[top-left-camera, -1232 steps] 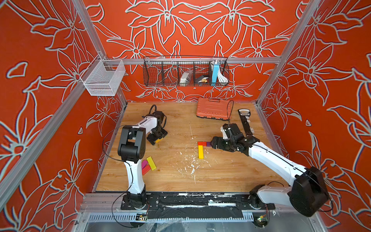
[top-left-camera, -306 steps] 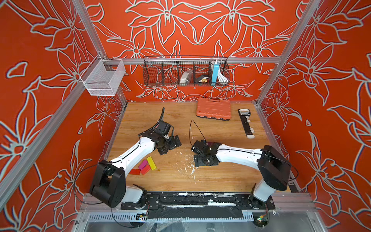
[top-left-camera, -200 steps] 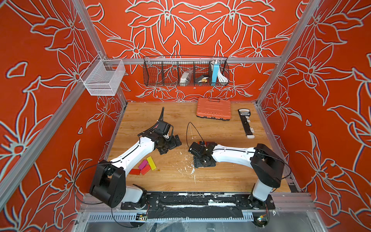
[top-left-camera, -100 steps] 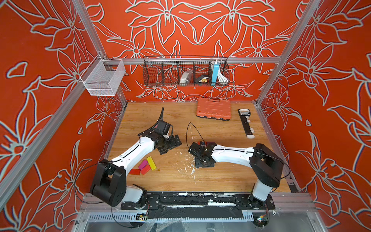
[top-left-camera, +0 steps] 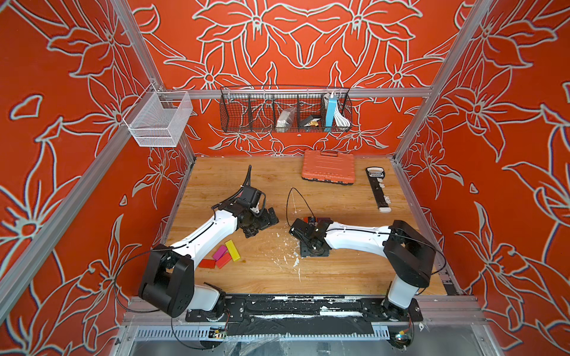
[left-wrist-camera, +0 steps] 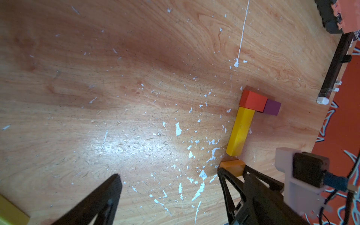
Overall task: Assemble the letter c with building blocks
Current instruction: Assemble the building block at the center of the board.
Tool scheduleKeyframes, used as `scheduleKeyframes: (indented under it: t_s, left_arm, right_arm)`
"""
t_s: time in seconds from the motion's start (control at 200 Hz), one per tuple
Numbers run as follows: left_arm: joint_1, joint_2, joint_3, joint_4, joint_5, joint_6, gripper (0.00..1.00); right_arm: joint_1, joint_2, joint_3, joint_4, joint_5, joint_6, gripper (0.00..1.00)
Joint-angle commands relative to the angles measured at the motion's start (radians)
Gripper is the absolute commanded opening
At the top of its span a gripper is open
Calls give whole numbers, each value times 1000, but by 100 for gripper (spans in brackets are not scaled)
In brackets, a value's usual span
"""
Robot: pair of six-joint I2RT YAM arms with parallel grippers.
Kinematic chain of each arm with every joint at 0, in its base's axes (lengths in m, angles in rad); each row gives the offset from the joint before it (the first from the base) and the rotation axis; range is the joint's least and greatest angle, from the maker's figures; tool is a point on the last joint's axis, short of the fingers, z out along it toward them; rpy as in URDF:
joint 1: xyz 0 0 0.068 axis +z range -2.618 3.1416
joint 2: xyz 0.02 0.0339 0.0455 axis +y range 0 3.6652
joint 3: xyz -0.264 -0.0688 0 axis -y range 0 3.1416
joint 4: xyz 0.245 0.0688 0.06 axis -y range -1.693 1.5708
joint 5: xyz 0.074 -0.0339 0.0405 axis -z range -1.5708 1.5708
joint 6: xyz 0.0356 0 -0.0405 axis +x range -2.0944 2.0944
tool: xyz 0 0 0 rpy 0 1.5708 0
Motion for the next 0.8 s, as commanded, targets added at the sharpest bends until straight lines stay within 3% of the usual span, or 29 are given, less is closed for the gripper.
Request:
scheduleKeyframes:
  t_s: [0.0,0.796]
  left_arm:
    - [6,3,-9,1,4,14,99]
    - [6,18,-7,10,8,9,99]
  right_arm:
    - [7,15,15,-37,44,23,52]
    - [-14,28,21,-39,58,49,52]
